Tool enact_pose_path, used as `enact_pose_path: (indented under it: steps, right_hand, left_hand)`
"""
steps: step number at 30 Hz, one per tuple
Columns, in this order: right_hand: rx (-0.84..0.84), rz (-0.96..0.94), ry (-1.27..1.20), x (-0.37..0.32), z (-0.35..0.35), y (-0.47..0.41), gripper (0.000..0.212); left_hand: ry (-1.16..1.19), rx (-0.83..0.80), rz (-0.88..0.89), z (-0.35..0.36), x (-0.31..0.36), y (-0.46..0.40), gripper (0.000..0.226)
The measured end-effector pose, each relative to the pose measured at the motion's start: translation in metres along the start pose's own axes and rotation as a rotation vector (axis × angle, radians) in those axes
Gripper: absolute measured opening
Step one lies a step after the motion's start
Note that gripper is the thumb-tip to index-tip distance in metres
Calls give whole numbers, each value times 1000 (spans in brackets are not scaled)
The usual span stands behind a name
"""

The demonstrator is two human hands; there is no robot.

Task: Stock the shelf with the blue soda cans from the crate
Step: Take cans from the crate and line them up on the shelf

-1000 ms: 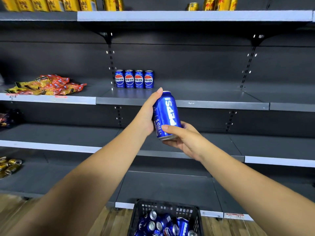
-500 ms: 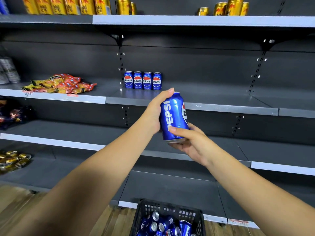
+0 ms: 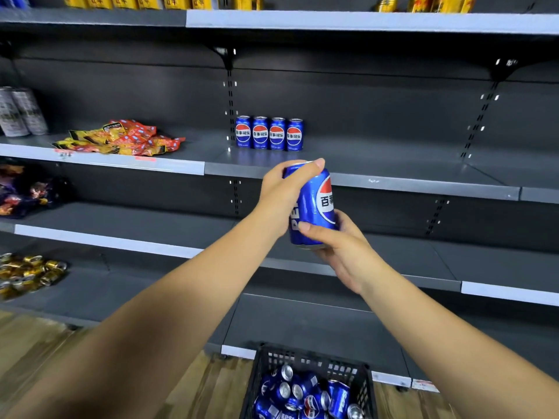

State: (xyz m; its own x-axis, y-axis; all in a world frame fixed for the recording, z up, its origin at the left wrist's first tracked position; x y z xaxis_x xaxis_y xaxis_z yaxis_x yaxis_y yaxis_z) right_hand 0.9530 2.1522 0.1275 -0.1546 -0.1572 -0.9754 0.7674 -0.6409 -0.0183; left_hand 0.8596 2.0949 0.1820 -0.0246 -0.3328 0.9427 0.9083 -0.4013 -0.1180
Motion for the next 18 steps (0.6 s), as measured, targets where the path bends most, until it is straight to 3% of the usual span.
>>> enact_pose_path:
  steps: [3, 5, 8, 12, 16, 18]
  right_hand:
    - [-125, 102, 20, 3, 10, 0, 63]
    - [-209, 162, 14, 7, 11, 2, 63]
    - [-290, 239, -34, 16, 2, 2, 89]
    - [-204, 165, -5, 20, -13, -8, 90]
    - [-93, 36, 131, 11, -32, -34, 57]
    - [-52, 3, 169, 10, -44, -52, 63]
  left_hand:
    - [33, -74, -89, -8, -8, -7, 17]
    - [31, -167, -150, -5, -17, -10, 25]
    - [61, -321, -254, 4, -29, -12, 33]
    - [186, -419, -314, 21, -37, -17, 36]
    - [154, -408, -315, 40, -48, -36, 37]
    - [102, -387, -313, 50, -54, -49, 38]
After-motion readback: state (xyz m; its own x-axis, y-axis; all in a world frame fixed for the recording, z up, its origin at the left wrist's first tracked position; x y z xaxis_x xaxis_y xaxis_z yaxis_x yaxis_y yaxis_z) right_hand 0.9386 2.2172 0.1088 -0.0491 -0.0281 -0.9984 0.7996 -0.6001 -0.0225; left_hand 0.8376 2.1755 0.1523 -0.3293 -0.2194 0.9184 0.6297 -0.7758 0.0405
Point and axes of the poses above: each hand's wrist, its own y-axis away from the middle knuckle, its own z-axis out of the palm, x = y × z, the point moved 7 cm from there along -y, towards the middle knuckle, and after that the axes turned 12 degrees about x, right-handed, at the moved point
